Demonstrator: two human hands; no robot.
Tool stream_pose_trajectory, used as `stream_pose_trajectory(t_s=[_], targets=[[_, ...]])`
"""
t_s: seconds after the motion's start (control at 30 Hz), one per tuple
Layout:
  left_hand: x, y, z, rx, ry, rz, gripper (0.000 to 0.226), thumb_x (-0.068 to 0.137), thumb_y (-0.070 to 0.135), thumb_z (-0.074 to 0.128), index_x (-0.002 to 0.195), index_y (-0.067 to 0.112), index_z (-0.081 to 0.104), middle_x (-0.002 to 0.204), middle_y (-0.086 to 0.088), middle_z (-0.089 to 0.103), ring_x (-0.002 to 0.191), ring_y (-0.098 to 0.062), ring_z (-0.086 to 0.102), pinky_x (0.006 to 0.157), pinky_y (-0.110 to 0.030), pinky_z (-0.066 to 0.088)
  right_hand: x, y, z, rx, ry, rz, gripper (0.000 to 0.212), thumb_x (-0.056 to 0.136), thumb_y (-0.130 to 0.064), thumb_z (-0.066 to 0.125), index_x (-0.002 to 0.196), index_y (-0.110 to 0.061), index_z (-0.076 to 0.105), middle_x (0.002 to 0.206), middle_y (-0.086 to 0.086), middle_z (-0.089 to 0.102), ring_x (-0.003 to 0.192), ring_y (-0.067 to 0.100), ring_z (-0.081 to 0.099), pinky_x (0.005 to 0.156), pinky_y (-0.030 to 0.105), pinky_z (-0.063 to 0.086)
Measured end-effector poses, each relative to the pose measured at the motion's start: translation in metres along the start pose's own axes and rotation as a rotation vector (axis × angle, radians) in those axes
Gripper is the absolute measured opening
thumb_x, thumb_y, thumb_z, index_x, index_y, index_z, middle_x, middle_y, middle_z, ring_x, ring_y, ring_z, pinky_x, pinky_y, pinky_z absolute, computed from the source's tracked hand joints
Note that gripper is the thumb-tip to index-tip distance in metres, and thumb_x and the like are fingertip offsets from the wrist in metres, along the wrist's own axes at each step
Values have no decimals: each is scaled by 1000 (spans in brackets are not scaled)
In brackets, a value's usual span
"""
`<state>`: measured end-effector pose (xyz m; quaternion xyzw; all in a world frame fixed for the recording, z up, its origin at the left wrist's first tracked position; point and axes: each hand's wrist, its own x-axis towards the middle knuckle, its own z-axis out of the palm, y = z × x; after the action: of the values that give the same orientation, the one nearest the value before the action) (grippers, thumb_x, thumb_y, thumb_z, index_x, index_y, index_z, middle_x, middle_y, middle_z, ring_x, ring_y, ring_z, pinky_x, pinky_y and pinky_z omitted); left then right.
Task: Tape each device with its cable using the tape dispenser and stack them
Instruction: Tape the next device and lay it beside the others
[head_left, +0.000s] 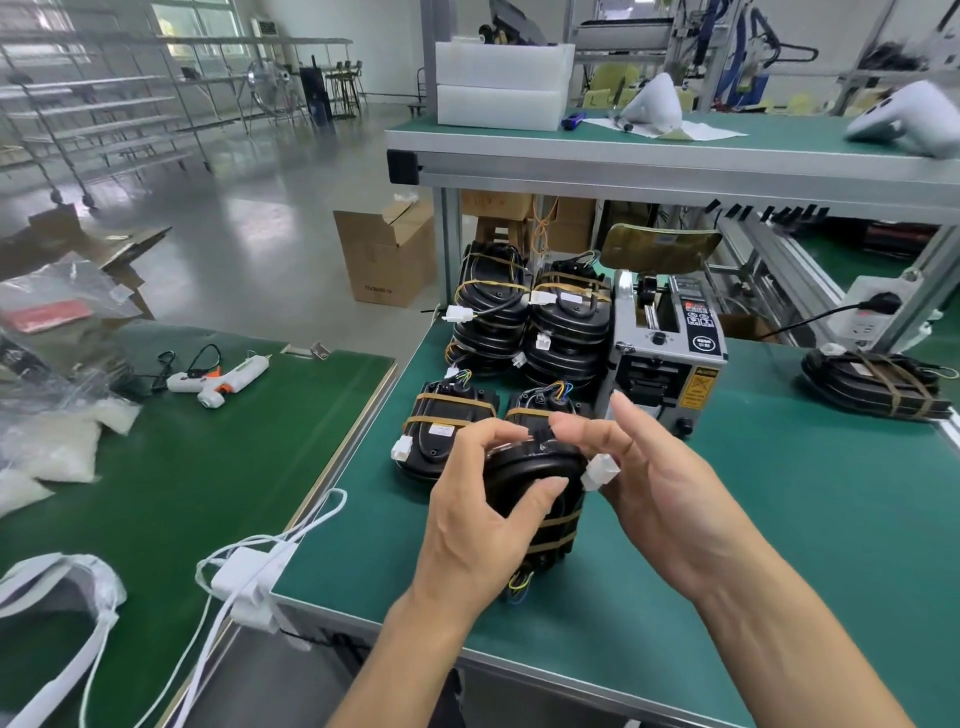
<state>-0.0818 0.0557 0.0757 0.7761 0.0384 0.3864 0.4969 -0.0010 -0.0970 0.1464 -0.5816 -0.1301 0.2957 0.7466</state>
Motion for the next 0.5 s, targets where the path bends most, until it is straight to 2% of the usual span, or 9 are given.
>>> stream_pose_trajectory(t_s=[0.1,0.17,0.3,0.4,0.5], targets=[[-2,-2,0,21,25,3,51,86,46,84,126,46,52,122,17,68,115,-14,70,95,-26,57,-3,1,2,-20,40,-18,64,83,-60,57,100,-3,82,123,4,76,114,17,71,108,36,45],[-2,-3,1,43,32,8,52,85,48,84,126,49,51,121,16,68,114,-16,71,94,-34,59,-5,1,4,-16,44,-10,64,83,-60,57,101,-3,82,124,2,75,116,16,70,106,34,45],[-2,-5,1,63,37,30,51,87,49,83,128,38,55,122,19,68,113,-15,71,93,-39,60,-7,-2,7,-19,46,9,67,81,-63,58,103,-4,81,124,3,75,109,14,71,101,33,45],[-3,-7,2,84,44,70,51,89,47,82,129,32,56,124,20,66,113,-13,70,94,-38,60,-8,-3,10,-32,44,16,67,80,-64,58,103,-6,82,126,2,75,115,14,68,106,34,44],[-3,-10,4,100,53,109,49,91,47,80,130,28,58,126,21,65,115,-8,68,98,-26,55,-10,-3,10,-57,49,11,67,79,-66,58,102,-8,83,128,-3,74,121,13,66,107,35,43]])
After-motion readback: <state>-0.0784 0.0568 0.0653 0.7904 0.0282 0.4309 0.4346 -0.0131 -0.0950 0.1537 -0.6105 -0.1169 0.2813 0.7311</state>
